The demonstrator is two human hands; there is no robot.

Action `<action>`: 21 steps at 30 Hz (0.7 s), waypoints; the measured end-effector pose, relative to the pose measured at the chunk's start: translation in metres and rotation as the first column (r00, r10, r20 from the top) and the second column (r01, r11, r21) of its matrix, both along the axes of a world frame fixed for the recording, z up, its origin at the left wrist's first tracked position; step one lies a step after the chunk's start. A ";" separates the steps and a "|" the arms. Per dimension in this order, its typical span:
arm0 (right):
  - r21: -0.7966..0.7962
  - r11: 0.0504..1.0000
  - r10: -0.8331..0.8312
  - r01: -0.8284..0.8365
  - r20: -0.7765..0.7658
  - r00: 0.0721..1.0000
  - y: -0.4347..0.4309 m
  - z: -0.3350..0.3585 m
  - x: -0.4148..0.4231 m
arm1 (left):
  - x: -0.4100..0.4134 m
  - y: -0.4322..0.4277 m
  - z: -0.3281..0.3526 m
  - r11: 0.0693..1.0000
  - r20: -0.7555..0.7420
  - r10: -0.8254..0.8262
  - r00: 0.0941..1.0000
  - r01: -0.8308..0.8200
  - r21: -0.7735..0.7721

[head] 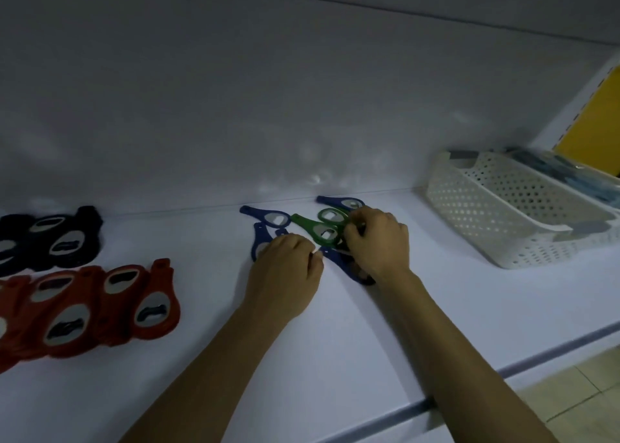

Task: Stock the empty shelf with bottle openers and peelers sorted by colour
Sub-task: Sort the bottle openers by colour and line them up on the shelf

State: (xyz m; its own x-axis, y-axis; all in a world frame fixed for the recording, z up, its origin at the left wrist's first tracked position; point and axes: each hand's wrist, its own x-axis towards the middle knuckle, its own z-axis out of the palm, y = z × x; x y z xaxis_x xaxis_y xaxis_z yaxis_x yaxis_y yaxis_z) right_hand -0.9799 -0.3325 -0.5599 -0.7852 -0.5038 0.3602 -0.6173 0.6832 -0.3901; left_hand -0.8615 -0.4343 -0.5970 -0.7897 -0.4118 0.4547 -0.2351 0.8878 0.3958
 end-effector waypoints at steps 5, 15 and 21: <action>0.080 0.997 -0.017 0.011 0.074 0.997 0.019 -0.016 -0.018 | 0.000 0.000 0.002 0.993 -0.033 0.050 0.998 -0.047 0.105; 0.142 0.990 0.022 -0.013 -0.062 0.998 0.005 -0.013 -0.014 | 0.004 0.004 0.011 0.943 -0.195 -0.007 0.981 0.071 0.326; -0.041 0.999 -0.018 0.011 -0.163 0.986 0.007 -0.010 -0.001 | 0.005 0.002 0.008 0.955 -0.211 -0.008 0.977 0.069 0.287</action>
State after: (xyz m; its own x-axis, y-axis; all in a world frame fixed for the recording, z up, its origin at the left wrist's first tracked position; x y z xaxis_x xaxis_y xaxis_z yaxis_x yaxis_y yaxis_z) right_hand -0.9809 -0.3252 -0.5701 -0.7214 -0.4752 0.5038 -0.6650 0.6785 -0.3123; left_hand -0.8562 -0.4320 -0.5892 -0.7099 -0.5214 0.4734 -0.0892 0.7334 0.6740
